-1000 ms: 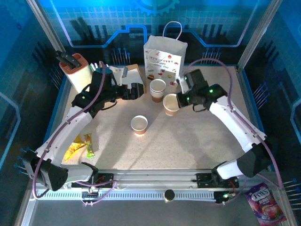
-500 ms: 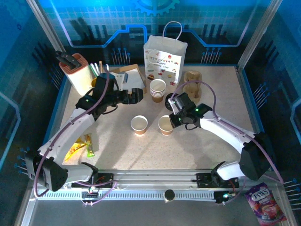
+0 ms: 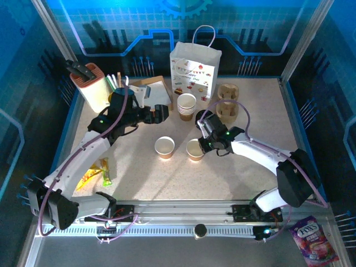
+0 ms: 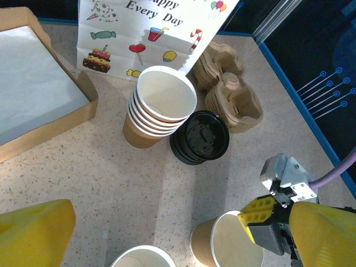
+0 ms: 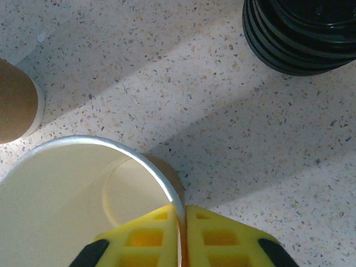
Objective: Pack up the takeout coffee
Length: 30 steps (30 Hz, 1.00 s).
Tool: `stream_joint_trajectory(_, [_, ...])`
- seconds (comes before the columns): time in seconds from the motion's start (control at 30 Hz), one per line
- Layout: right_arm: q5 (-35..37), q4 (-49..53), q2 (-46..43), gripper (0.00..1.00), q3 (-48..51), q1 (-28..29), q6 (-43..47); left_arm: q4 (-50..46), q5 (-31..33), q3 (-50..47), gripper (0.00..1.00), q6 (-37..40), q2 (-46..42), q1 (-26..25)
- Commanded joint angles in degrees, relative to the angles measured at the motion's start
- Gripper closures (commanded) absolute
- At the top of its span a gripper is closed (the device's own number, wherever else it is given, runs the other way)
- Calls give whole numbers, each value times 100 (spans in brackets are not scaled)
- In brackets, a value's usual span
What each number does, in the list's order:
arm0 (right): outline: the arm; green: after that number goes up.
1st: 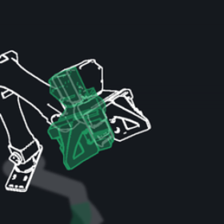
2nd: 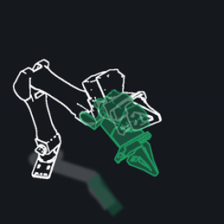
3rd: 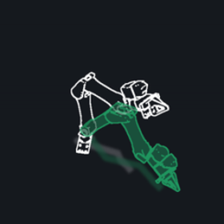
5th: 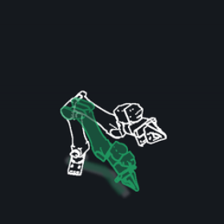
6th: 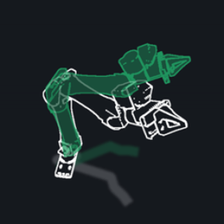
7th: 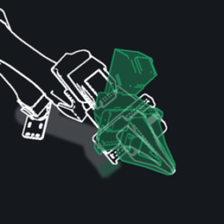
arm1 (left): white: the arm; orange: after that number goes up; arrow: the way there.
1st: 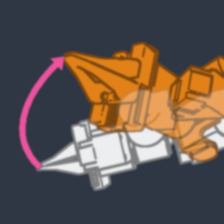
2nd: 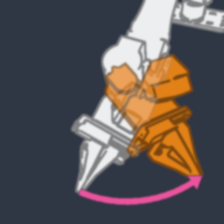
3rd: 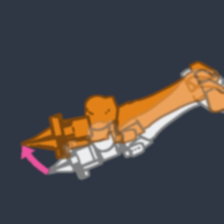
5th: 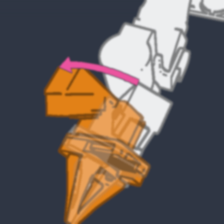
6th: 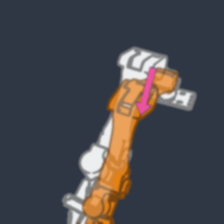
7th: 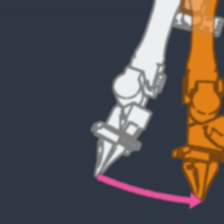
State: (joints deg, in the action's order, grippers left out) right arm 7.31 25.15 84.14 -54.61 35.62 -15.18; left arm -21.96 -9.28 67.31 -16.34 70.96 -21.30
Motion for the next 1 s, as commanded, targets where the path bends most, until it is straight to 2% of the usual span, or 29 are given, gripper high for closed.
stream_joint_trajectory(0.0, [92,-68,-131,82,31,61,-35,122,12,-30,0,141,-111,-41])
stream_joint_trajectory(0.27, [59,178,-676,57,-325,-46,131,-235,118,227,0,287,-64,-41])
stream_joint_trajectory(0.47, [-472,508,-209,44,-995,-840,230,-567,-61,607,0,169,42,-42])
stream_joint_trajectory(0.6, [-109,686,391,43,-1462,-1119,287,-832,-415,1125,1,-156,322,-127])
stream_joint_trajectory(0.8, [253,983,1315,43,-2302,-1207,212,-1187,-256,1760,1,107,696,-260])
stream_joint_trajectory(0.97, [889,1412,1976,47,-2886,-1206,175,-692,-89,1187,1,275,454,-288])
